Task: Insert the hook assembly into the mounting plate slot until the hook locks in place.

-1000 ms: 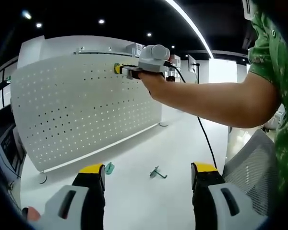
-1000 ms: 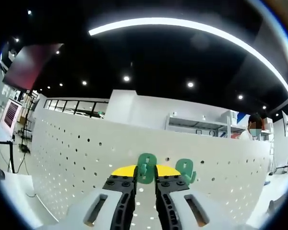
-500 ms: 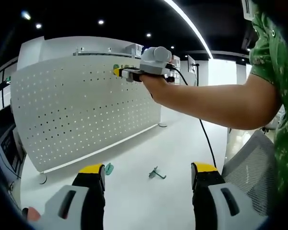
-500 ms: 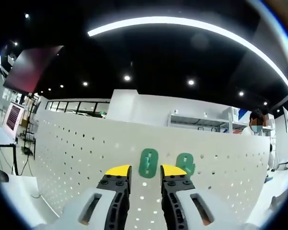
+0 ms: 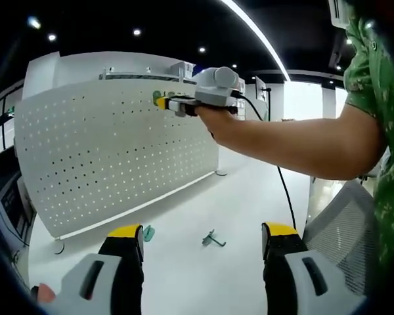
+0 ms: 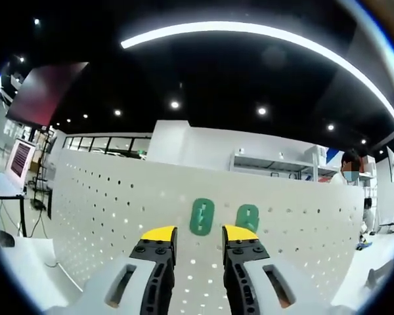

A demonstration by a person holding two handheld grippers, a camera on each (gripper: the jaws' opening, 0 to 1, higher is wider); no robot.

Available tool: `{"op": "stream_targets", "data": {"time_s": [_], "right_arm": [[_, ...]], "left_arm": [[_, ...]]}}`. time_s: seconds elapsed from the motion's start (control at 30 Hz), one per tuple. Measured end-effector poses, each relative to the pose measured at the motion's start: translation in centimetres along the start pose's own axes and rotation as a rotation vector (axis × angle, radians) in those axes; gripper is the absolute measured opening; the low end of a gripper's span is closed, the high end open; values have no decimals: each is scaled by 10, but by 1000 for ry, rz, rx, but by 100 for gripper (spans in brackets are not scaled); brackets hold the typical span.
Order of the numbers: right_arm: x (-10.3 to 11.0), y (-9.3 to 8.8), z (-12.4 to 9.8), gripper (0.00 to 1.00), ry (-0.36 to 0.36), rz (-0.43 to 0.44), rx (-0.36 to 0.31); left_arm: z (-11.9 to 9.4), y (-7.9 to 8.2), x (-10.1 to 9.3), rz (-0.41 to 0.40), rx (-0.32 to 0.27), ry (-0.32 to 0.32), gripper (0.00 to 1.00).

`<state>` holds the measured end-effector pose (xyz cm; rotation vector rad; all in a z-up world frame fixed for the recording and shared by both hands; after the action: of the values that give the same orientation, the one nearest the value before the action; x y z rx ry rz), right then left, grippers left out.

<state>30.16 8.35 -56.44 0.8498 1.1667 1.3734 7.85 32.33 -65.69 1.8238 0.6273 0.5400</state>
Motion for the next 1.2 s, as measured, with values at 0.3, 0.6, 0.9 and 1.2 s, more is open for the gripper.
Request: {"op": "stream_targets", "data": {"time_s": [0.3, 0.6, 0.9, 1.2], "right_arm": [[0, 4, -12, 27, 4, -9, 8], [3, 6, -26, 27, 21, -21, 21], [11, 6, -45, 27, 50, -34, 38], [15, 5, -62, 27, 62, -36, 56]], "left_arm": [[-2, 3, -4, 12, -11, -2, 76], [-5, 5, -9, 17, -15, -3, 76], [-9, 7, -14, 25, -23, -1, 76], [-13, 7, -18, 34, -24, 4, 76]]}}
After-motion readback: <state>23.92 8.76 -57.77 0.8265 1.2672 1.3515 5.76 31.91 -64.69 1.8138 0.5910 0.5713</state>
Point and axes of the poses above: the point that each gripper's makers call its tool centre point, and the gripper's own axes: z roughly forward along the fingers, x roughly to its left, y roughly out of its top, the point moved 10 cm from there along -z, roughly backward along the fingers, and after that the axes turned 4 degrees about z, right-handed, at the moved point
